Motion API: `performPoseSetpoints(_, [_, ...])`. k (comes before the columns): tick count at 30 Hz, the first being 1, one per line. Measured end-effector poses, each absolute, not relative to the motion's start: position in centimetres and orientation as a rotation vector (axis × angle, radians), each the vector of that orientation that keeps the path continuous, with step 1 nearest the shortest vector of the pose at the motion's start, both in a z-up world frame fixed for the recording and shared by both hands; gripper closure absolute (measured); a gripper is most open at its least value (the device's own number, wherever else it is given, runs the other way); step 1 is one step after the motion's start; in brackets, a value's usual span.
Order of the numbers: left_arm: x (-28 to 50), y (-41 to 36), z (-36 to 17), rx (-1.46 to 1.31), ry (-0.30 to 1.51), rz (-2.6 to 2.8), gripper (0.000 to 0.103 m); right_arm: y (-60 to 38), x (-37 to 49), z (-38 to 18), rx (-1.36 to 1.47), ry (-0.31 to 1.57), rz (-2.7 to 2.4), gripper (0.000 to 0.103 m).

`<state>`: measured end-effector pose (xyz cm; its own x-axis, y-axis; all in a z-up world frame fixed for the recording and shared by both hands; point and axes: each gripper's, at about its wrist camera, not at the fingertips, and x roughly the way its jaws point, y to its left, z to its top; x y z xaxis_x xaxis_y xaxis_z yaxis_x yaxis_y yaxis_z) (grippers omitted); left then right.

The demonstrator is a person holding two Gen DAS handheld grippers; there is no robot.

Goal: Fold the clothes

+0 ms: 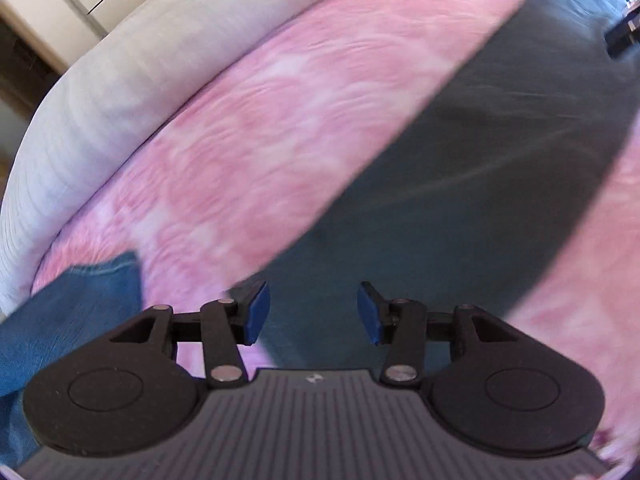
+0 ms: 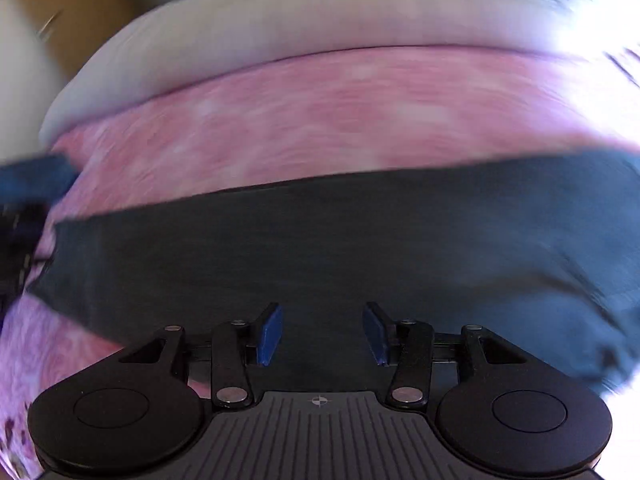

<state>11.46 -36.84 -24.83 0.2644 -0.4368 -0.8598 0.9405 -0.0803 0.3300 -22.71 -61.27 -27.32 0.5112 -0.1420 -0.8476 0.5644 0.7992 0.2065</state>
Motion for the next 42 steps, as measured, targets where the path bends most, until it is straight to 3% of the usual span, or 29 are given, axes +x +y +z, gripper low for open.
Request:
performPoseSetpoints(8, [18.8, -39.3, -26.8, 1.081, 0.697, -1.461, 0.064, -59.5, -11.6, -30.2, 0.108, 1.11, -0.22, 0.054])
performPoseSetpoints(11, [19.2, -39.8, -28.1, 1.132, 0.732, -1.496, 0.092, -60.1, -10.0, -31.1, -0.089, 1.149, -0.148, 0.054])
performPoseSetpoints(14, [19.4, -39.6, -28.1, 1.138, 0.745, -1.508, 0.097, -60.7, -8.0, -32.7, -0.204, 1.183, -0.107, 0.054])
performPoseSetpoints(18, [20.3, -39.3, -25.4, 1.041, 0.724, -1.498, 0.097, -60.8, -6.4, -33.4, -0.24, 1.213, -0.071, 0.054])
performPoseSetpoints(25, [21.1, -41.2, -29.3, 1.097, 0.833, -1.458, 0.095, -62.3, -6.0, -34.4, -0.146, 1.162, -0.134, 0.054])
performPoseSetpoints(28, [21.7, -41.6, -29.6, 1.073, 0.877, -1.423, 0.088, -63.0, -6.1, -35.4, -0.089, 1.16, -0.163, 0.054])
performPoseSetpoints(30, [21.9, -41.3, -29.2, 1.092, 0.859, -1.4, 0.075, -63.7, -6.3, -35.2, -0.056, 1.143, -0.211, 0.051])
performPoseSetpoints(31, [21.9, -40.9, -28.8, 1.112, 0.844, -1.389, 0.074, -64.0, -6.4, -34.9, -0.047, 1.132, -0.244, 0.05])
performPoseSetpoints(37, [19.9, -37.9, -25.2, 1.187, 0.676, -1.339, 0.076, -63.0, -7.8, -32.0, 0.087, 1.055, -0.411, 0.048])
performPoseSetpoints(42, [13.9, -36.7, -25.8, 1.218, 0.687, -1.49, 0.075, -57.3, -11.3, -30.0, 0.234, 0.979, -0.401, 0.048])
